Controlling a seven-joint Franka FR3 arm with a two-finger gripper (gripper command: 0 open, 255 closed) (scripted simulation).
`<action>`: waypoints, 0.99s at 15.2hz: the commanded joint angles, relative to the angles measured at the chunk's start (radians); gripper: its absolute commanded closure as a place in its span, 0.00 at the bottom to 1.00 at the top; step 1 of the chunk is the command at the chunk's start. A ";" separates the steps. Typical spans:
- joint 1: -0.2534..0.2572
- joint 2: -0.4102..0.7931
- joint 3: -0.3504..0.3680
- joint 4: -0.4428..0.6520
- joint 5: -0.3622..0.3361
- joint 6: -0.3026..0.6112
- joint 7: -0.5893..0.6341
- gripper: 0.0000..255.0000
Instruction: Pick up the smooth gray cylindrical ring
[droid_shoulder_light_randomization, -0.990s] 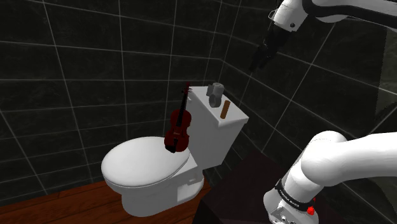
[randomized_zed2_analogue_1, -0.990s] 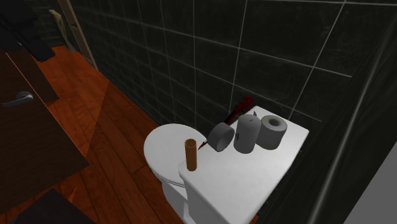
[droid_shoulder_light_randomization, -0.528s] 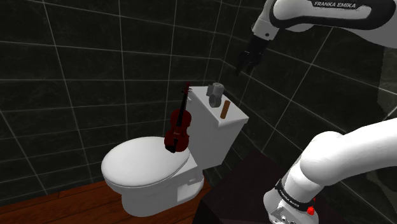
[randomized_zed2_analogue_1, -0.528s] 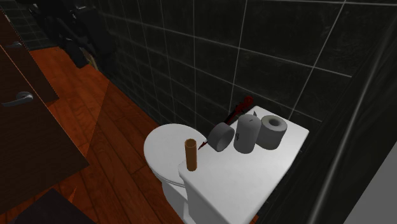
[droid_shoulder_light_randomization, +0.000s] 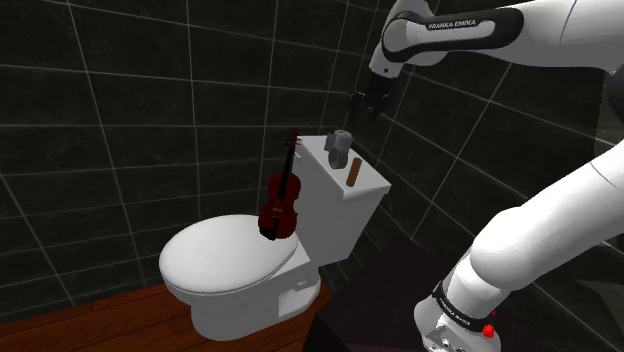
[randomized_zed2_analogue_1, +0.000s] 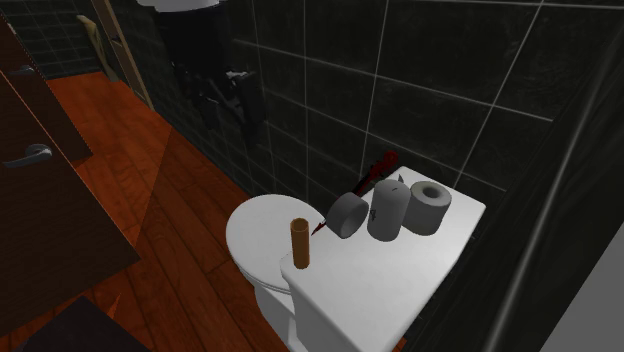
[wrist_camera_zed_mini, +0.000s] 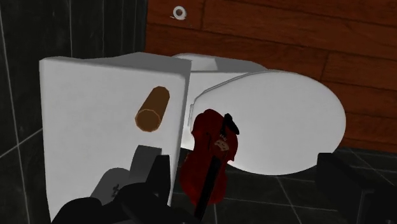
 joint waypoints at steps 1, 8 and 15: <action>-0.010 0.073 -0.014 0.036 0.004 0.022 0.004 0.00; -0.042 0.334 -0.051 0.197 0.034 0.068 0.024 0.00; -0.086 0.602 -0.080 0.408 0.081 0.068 0.040 0.00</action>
